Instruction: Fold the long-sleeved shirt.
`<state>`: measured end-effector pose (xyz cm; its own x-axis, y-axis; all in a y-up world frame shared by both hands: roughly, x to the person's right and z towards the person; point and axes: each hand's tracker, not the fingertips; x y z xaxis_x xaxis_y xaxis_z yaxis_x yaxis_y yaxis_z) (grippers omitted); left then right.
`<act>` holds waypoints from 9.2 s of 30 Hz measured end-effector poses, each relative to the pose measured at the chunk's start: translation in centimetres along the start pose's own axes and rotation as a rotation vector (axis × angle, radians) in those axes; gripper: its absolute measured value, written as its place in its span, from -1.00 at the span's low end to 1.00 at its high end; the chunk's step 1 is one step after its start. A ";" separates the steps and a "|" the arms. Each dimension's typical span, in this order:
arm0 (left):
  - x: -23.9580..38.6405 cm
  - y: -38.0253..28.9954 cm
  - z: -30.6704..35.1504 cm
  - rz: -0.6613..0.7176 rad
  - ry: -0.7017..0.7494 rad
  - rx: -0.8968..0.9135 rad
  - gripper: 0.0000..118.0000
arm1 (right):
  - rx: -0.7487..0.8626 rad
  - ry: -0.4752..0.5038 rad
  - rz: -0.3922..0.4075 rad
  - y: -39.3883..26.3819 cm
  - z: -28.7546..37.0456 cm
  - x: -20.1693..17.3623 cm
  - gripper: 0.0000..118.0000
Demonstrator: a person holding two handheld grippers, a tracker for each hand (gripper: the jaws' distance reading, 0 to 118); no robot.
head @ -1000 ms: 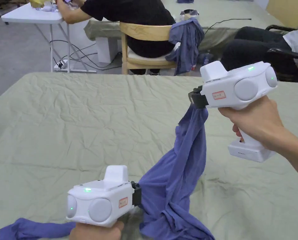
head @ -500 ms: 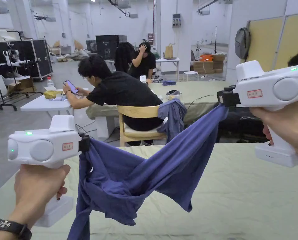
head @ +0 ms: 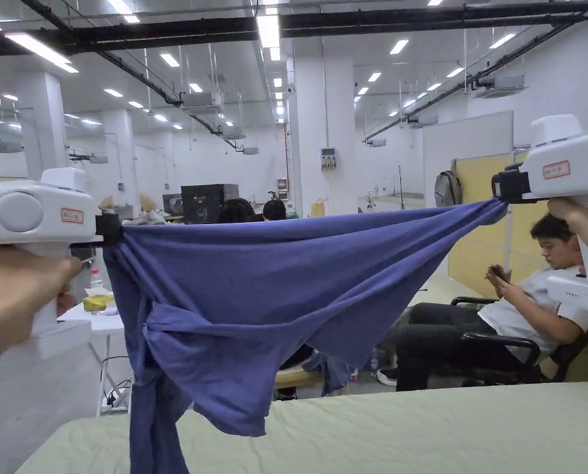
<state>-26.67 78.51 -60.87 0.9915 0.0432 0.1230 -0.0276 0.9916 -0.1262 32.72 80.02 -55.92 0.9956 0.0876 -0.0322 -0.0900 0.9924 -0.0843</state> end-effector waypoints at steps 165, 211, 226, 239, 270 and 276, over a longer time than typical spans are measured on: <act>-0.2 -63.1 -1.2 -0.034 -0.071 -1.101 -0.50 | -0.618 0.421 -0.092 -49.5 2.0 -18.0 -0.98; 0.7 -64.8 -3.2 -0.036 -0.019 -1.130 -0.86 | -0.915 0.491 0.372 -60.4 -25.2 -22.3 -0.91; 2.8 -51.7 1.8 -0.057 0.035 -0.777 -0.88 | -0.477 0.396 0.231 -43.5 -12.5 -15.3 -0.92; 6.1 -28.9 2.1 -0.229 0.005 -0.331 -0.88 | -0.129 0.239 0.144 -25.0 -3.2 -8.3 -0.92; 3.8 13.9 4.8 -0.163 -0.155 0.107 -0.89 | 0.259 0.112 -0.063 10.8 5.0 -4.5 -0.92; 3.3 15.7 4.7 -0.098 -0.167 0.138 -0.89 | 0.265 0.085 -0.054 12.7 5.3 -4.7 -0.92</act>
<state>-24.39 94.78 -57.84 0.9558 -0.0457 0.2906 0.0392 0.9988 0.0283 27.02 92.70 -51.59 0.9922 0.0371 -0.1193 -0.0158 0.9845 0.1748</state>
